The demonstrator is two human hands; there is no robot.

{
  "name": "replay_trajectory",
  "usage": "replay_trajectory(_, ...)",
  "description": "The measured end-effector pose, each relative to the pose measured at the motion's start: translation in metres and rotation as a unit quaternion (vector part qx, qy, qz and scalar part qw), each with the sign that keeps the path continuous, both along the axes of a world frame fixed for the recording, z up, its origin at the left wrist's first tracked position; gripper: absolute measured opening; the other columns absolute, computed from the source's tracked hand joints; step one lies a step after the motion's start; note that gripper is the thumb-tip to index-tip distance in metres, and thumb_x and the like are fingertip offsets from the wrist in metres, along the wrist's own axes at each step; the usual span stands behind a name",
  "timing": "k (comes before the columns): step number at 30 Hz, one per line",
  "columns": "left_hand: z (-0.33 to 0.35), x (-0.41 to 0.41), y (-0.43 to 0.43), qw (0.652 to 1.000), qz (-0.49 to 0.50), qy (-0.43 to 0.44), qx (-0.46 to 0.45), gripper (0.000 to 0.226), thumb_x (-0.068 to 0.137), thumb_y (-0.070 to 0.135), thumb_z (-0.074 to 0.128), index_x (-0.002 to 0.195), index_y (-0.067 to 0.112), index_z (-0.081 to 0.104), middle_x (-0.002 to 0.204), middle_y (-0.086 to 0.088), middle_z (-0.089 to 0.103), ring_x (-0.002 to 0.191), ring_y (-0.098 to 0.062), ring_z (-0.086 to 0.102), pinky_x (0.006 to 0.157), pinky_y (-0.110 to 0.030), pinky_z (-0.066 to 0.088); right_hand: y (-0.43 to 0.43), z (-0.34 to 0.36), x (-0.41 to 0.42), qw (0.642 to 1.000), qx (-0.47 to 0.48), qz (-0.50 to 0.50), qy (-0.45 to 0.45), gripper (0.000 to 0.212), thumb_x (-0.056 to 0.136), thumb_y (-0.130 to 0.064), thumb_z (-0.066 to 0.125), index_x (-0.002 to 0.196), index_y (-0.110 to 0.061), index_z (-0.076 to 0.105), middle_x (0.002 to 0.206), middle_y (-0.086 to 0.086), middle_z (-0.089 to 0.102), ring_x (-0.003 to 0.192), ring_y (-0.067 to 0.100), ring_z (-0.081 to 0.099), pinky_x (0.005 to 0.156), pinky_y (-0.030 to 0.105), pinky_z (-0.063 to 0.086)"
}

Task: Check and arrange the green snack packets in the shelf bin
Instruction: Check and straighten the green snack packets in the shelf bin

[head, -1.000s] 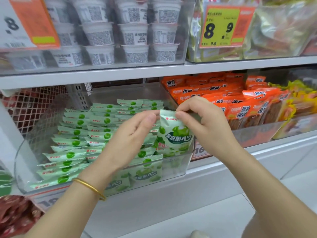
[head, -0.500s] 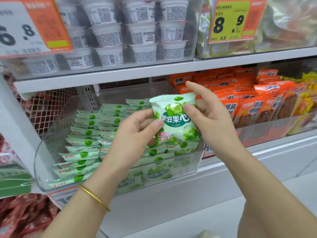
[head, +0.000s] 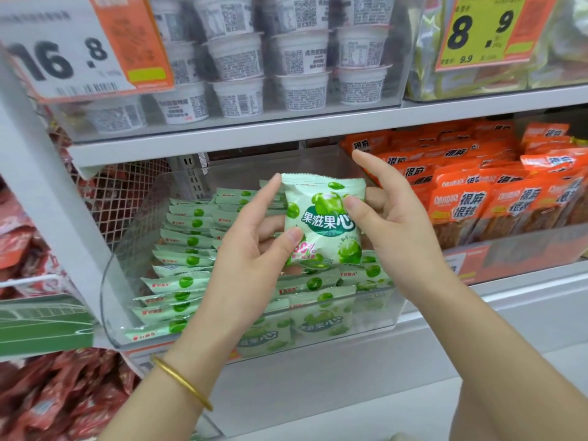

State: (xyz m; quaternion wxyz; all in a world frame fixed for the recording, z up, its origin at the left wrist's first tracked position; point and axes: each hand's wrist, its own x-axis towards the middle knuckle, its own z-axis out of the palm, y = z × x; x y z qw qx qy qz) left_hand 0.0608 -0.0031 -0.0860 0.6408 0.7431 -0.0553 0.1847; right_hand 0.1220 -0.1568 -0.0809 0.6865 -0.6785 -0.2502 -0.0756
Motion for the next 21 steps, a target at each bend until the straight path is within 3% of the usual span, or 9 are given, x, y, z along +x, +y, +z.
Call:
replay_trajectory(3, 0.001, -0.001, 0.0, 1.0, 0.004, -0.007, 0.016, 0.061, 0.092, 0.003, 0.053, 0.135, 0.043, 0.034, 0.095, 0.009, 0.073, 0.081, -0.005, 0.064, 0.062, -0.018, 0.052, 0.001, -0.002, 0.001, 1.0, 0.014, -0.002, 0.019, 0.047, 0.092, -0.006, 0.055, 0.125, -0.038, 0.045, 0.107, 0.008, 0.066, 0.094, 0.014, 0.067, 0.078, 0.029, 0.056)
replay_trajectory(6, -0.001, -0.001, 0.0, 0.996, 0.041, -0.014, 0.082, 0.059, 0.092, 0.009, 0.055, 0.138, 0.041, 0.036, 0.103, 0.015, 0.066, 0.089, 0.004, 0.062, 0.073, -0.009, 0.047, 0.002, -0.004, 0.001, 0.999, 0.027, -0.014, 0.036, 0.042, 0.092, -0.007, 0.056, 0.127, -0.028, 0.047, 0.105, 0.004, 0.068, 0.092, 0.011, 0.068, 0.076, 0.029, 0.057)
replay_trajectory(7, -0.002, -0.001, 0.0, 0.987, 0.075, -0.028, 0.138, 0.057, 0.092, 0.013, 0.057, 0.138, 0.04, 0.037, 0.109, 0.016, 0.059, 0.094, 0.004, 0.06, 0.079, -0.01, 0.047, 0.002, -0.003, -0.001, 0.999, 0.029, -0.021, 0.036, 0.039, 0.092, -0.006, 0.056, 0.125, -0.025, 0.048, 0.104, 0.003, 0.068, 0.091, 0.009, 0.068, 0.074, 0.026, 0.056)
replay_trajectory(9, -0.003, -0.001, 0.001, 0.952, 0.14, -0.082, 0.26, 0.053, 0.091, 0.021, 0.06, 0.138, 0.036, 0.043, 0.116, 0.014, 0.047, 0.107, -0.005, 0.052, 0.093, -0.027, 0.046, 0.002, -0.002, -0.003, 0.998, 0.038, -0.033, 0.031, 0.031, 0.091, -0.006, 0.056, 0.118, -0.021, 0.05, 0.103, 0.003, 0.068, 0.089, 0.01, 0.068, 0.069, 0.026, 0.056)
replay_trajectory(11, -0.004, -0.002, -0.001, 0.937, 0.139, -0.096, 0.307, 0.051, 0.089, 0.035, 0.057, 0.139, 0.032, 0.044, 0.118, 0.014, 0.041, 0.115, -0.008, 0.043, 0.101, -0.03, 0.04, 0.002, 0.001, -0.007, 0.998, 0.046, -0.031, 0.025, 0.026, 0.091, -0.007, 0.057, 0.11, -0.021, 0.05, 0.101, 0.002, 0.067, 0.086, 0.013, 0.068, 0.066, 0.03, 0.057)
replay_trajectory(14, -0.003, -0.003, -0.008, 0.95, 0.093, -0.06, 0.292, 0.075, 0.079, 0.061, 0.047, 0.145, 0.029, 0.033, 0.127, 0.018, 0.032, 0.125, 0.005, 0.029, 0.104, -0.007, 0.021, 0.003, 0.005, -0.013, 0.997, 0.068, 0.02, 0.019, 0.019, 0.09, -0.019, 0.057, 0.107, -0.023, 0.049, 0.103, -0.001, 0.064, 0.084, 0.012, 0.067, 0.057, 0.028, 0.055)
replay_trajectory(16, -0.002, -0.004, -0.013, 0.961, 0.065, -0.043, 0.265, 0.085, 0.071, 0.064, 0.054, 0.145, 0.03, 0.03, 0.13, 0.015, 0.028, 0.127, 0.013, 0.023, 0.101, 0.0, 0.018, 0.004, 0.006, -0.017, 0.997, 0.051, 0.057, -0.003, 0.018, 0.093, -0.03, 0.048, 0.108, -0.023, 0.053, 0.103, -0.007, 0.063, 0.083, 0.011, 0.064, 0.056, 0.031, 0.057)
replay_trajectory(19, 0.005, -0.006, -0.017, 0.98, 0.038, -0.014, 0.196, 0.062, 0.072, 0.041, 0.069, 0.129, 0.035, 0.045, 0.122, 0.009, 0.035, 0.112, 0.024, 0.029, 0.085, 0.008, 0.024, 0.003, 0.005, -0.017, 0.998, 0.01, 0.044, -0.038, 0.027, 0.094, -0.03, 0.041, 0.111, -0.022, 0.061, 0.111, -0.003, 0.061, 0.085, 0.017, 0.063, 0.062, 0.035, 0.058)
replay_trajectory(21, 0.009, -0.006, -0.014, 0.993, -0.003, 0.014, 0.113, 0.041, 0.074, 0.03, 0.066, 0.113, 0.038, 0.053, 0.119, 0.01, 0.051, 0.107, 0.015, 0.046, 0.086, -0.004, 0.038, -0.001, 0.004, -0.013, 0.998, -0.015, -0.004, -0.067, 0.024, 0.092, -0.029, 0.046, 0.107, -0.028, 0.065, 0.113, -0.002, 0.056, 0.094, 0.007, 0.059, 0.072, 0.026, 0.054)
